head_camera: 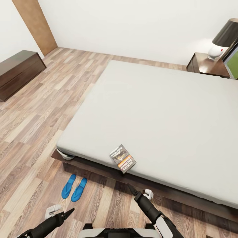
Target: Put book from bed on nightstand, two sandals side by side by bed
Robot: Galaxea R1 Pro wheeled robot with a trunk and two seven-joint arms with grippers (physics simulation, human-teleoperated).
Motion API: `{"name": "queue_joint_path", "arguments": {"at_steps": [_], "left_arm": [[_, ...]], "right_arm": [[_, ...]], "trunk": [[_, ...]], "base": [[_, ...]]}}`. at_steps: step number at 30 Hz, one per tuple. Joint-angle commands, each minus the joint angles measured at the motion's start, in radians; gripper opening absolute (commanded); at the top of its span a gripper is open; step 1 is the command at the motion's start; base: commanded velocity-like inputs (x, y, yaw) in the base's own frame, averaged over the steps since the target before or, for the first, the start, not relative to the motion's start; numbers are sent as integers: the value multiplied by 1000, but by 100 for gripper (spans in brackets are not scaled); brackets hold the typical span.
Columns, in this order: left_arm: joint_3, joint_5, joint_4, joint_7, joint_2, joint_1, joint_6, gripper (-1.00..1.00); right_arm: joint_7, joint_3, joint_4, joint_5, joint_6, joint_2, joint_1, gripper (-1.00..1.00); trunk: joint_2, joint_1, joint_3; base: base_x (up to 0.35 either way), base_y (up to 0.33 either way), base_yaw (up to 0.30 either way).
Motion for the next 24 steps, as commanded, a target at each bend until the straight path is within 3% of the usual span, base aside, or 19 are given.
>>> {"name": "queue_joint_path", "arguments": {"at_steps": [1,10,24], "left_arm": [[3,5,1,-5,0,0,8,100],[2,5,0,-5,-2,0,8,100],[2,5,1,-5,-3,0,8,100]], "right_arm": [[22,-5,0,-10,11,1,0,100],[112,-6,1,-19,19,2,0,100],[116,-8,5,-20,15,1,0,100]], "trunk": [[-1,0,-1],[-1,0,-1],[-1,0,-1]], "base": [[0,0,0],[0,0,0],[0,0,0]]}}
